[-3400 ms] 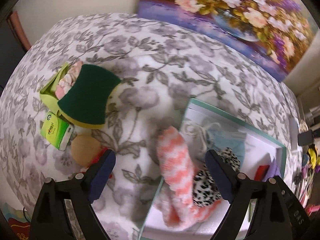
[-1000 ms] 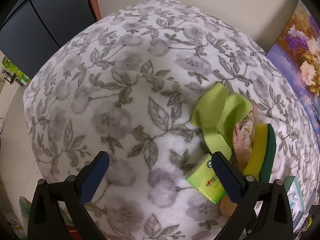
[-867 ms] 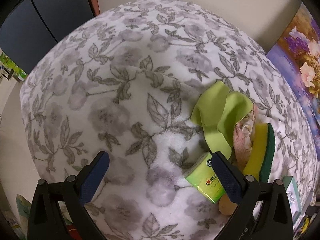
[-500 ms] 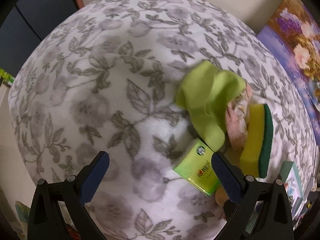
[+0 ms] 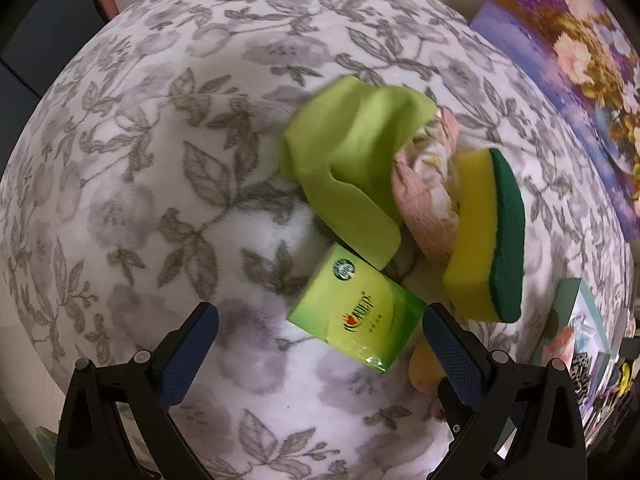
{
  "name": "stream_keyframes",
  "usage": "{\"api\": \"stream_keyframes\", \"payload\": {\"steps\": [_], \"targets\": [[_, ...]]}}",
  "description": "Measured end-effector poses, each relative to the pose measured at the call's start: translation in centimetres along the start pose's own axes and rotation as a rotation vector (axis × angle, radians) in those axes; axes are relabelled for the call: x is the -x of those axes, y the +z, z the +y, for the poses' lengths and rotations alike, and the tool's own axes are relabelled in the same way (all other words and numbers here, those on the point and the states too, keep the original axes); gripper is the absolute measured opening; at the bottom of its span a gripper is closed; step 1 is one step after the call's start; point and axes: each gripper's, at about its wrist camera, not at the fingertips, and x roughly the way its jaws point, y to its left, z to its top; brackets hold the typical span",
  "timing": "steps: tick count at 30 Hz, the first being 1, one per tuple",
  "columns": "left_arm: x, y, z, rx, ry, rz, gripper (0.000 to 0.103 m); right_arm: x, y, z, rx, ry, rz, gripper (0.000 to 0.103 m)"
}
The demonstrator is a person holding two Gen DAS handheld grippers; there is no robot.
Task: Organize soft objects
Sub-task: 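Grasp the green tissue pack with the left tool while the right tool grasps the red fluffy toy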
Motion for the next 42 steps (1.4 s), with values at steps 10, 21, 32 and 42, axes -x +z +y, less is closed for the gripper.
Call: {"api": "stream_keyframes", "payload": {"steps": [10, 21, 32, 42], "targets": [[-1.7, -1.0, -2.7, -0.043, 0.022, 0.028, 0.102, 1.1, -1.2, -0.9, -0.006, 0.021, 0.022, 0.039], [-3.6, -1.0, -3.9, -0.089, 0.118, 0.02, 0.102, 0.8, -2.0, -2.7, -0.028, -0.023, 0.054, 0.032], [-5.9, -0.4, -3.6, -0.065, 0.112, 0.047, 0.102, 0.8, -2.5, -2.1, -0.007, -0.052, 0.056, 0.028], [-5.8, -0.9, -2.8, -0.069, 0.101, 0.027, 0.103, 0.5, -2.1, -2.2, -0.007, -0.039, 0.061, 0.023]]}}
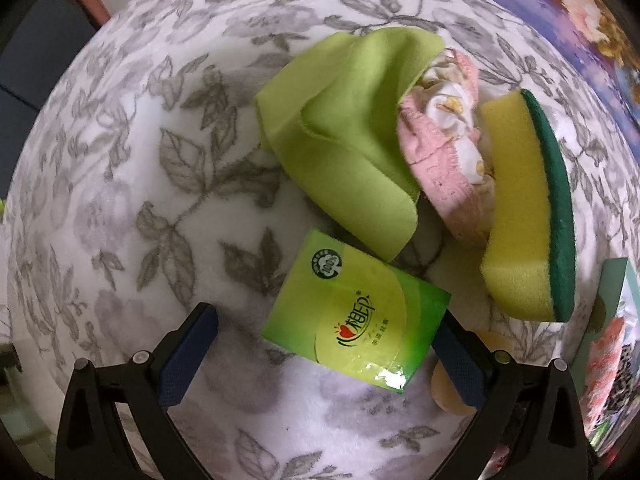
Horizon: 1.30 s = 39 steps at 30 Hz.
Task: Organize soft objects
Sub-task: 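Grasp the green tissue pack with the left tool while the right tool grasps the red fluffy toy, then lift and carry the pack with the left tool while the right tool carries the toy to the tray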
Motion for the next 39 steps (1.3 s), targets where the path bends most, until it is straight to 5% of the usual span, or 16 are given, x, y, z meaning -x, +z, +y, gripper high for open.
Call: {"api": "stream_keyframes", "payload": {"steps": [3, 7, 22, 39], "targets": [[0.6, -0.3, -0.7, -0.057, 0.042, -0.033, 0.098, 0.1, 0.0, -0.1, -0.002, 0.009, -0.003, 0.021], [1.4, -0.1, -1.5, -0.103, 0.033, -0.065, 0.071, 0.2, 0.1, 0.0, 0.001, 0.016, -0.004, 0.02], [5.6, 0.1, -0.3, -0.091, 0.017, -0.124, 0.071, 2.1, 1.1, -0.2, -0.015, 0.044, -0.04, 0.02], [14.0, -2.0, -1.6, -0.104, -0.024, -0.326, 0.071, 8.5, 1.5, -3.8, -0.108, 0.099, -0.208, 0.02]]}}
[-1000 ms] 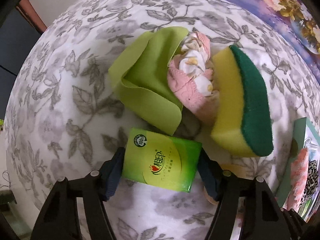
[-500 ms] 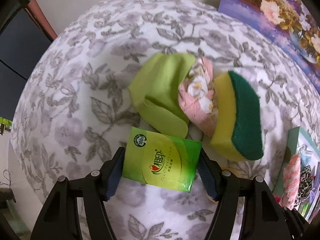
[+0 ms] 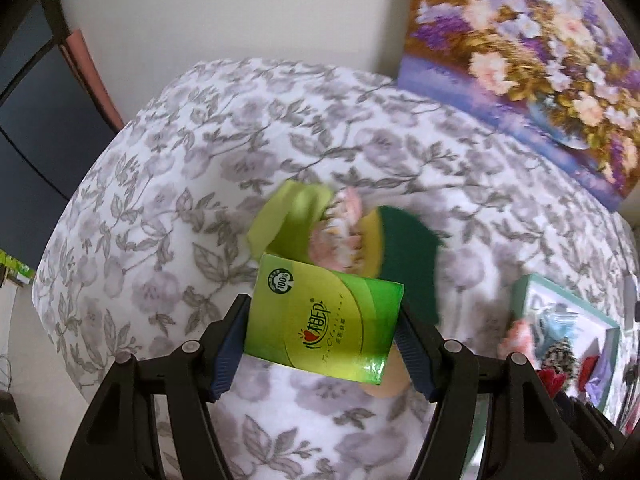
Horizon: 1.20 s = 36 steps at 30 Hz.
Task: Organize soft objects
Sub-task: 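Lift and carry the pack with the left tool while the right tool carries the toy to the tray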
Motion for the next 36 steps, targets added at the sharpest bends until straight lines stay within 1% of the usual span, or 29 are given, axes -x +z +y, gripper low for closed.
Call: {"api": "stream_keyframes", "payload": {"steps": [5, 9, 13, 17, 22, 25, 28, 33, 36], "targets": [[1.3, -0.6, -3.1, -0.061, -0.041, -0.021, 0.071, 1.4, 0.6, -2.5, -0.056, 0.005, -0.038, 0.02], [2.2, -1.5, -6.1, -0.122, -0.064, -0.032, 0.071, 2.5, 0.6, -5.7, -0.129, 0.003, -0.055, 0.02], [3.1, -2.8, -9.6, -0.197, -0.106, -0.035, 0.071, 3.4, 0.4, -9.7, -0.202, -0.055, -0.068, 0.02], [4.1, -4.5, -13.5, -0.282, -0.154, -0.038, 0.071, 4.4, -0.4, -13.6, -0.275, -0.085, -0.074, 0.02], [4.5, -6.7, -17.5, -0.37, -0.208, -0.01, 0.071, 5.3, -1.2, -17.0, -0.325, -0.12, -0.078, 0.02], [4.6, -8.0, -19.8, -0.421, -0.216, 0.0, 0.071, 6.0, -1.7, -18.4, -0.342, -0.133, -0.086, 0.02], [4.4, -8.9, -21.2, -0.451, -0.22, 0.008, 0.071, 6.6, -2.2, -19.5, -0.36, -0.132, -0.089, 0.02], [4.0, -10.2, -22.6, -0.473, -0.228, 0.04, 0.071, 6.9, -2.5, -20.2, -0.366, -0.136, -0.089, 0.02], [3.9, -10.8, -23.3, -0.496, -0.207, 0.038, 0.071, 6.9, -2.6, -20.2, -0.364, -0.126, -0.085, 0.021]]}}
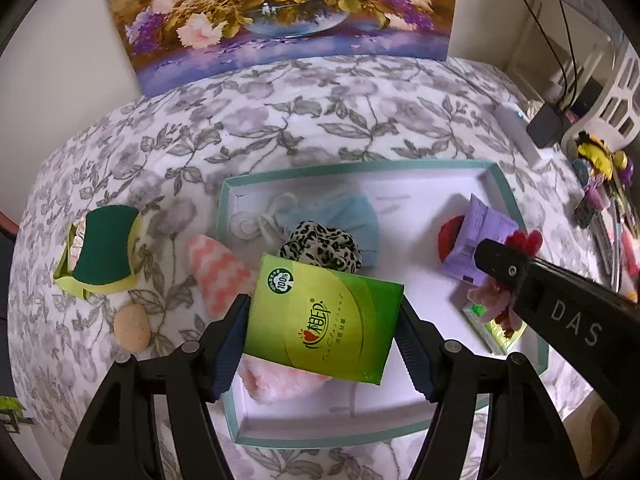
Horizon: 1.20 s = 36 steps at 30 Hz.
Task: Organize soft objects
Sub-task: 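Lift and carry the pack with the left tool while the right tool carries the toy to the tray, then open the left tool to drop the pack in the tray while the right tool releases the toy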
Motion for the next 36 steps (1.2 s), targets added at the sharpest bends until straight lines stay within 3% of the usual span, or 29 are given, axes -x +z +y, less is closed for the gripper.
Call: {"api": "stream_keyframes", "payload": {"steps": [18, 21, 23, 30, 36], "targets": [[-0.3, -0.3, 0.3, -0.002, 0.026, 0.017, 0.077, -0.3, -0.3, 1.1, 0.035, -0.014, 0.026, 0.023], [-0.1, -0.2, 0.5, 0.003, 0.024, 0.01, 0.079, -0.2, -0.2, 0.9, 0.026, -0.024, 0.02, 0.041], [0.1, -0.2, 0.6, 0.005, 0.023, 0.003, 0.088, 0.0, -0.1, 0.8, 0.017, -0.024, 0.012, 0.06], [0.6, -0.1, 1.2, 0.024, 0.014, -0.013, 0.091, 0.2, 0.0, 0.4, -0.009, -0.032, 0.003, 0.073], [1.0, 0.1, 2.9, 0.079, 0.008, -0.031, 0.092, 0.1, 0.1, -0.5, -0.045, -0.054, -0.002, 0.092]]}}
